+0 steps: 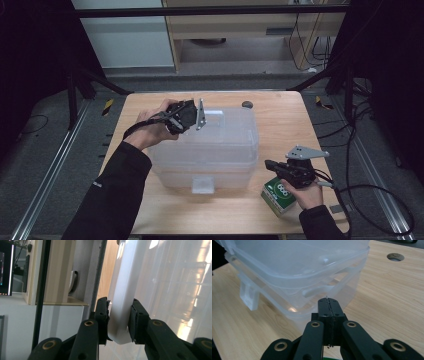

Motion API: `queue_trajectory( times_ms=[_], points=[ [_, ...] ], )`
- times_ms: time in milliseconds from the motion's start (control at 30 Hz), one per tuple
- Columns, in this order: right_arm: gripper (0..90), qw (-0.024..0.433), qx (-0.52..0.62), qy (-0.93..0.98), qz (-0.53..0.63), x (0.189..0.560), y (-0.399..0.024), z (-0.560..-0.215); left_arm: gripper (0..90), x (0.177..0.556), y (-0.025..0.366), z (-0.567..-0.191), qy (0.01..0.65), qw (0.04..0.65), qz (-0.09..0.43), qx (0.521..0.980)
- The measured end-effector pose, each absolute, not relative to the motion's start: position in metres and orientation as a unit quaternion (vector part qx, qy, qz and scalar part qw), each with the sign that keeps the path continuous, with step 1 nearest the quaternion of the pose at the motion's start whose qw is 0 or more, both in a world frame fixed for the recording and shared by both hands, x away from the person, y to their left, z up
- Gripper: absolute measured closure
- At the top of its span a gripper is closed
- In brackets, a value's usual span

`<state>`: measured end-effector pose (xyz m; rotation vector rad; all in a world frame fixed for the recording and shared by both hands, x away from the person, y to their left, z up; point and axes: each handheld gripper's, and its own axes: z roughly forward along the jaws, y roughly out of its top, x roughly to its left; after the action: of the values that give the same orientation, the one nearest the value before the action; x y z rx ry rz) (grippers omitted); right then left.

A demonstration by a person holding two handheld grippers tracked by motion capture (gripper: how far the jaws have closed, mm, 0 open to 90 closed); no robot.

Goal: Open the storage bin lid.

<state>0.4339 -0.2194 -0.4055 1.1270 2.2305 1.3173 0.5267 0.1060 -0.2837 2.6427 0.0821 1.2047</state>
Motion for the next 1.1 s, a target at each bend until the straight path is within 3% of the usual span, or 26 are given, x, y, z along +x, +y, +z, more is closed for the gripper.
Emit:
queue_trajectory(
  times_ms=[1100],
  points=[
    [90.0, 0.148, 0.385, 0.759, 0.503, 0.442, -0.197, -0.397, 69.5, 0.543, 0.107, -0.277, 0.053, 0.137, 0.401, 0.904]
  ],
)
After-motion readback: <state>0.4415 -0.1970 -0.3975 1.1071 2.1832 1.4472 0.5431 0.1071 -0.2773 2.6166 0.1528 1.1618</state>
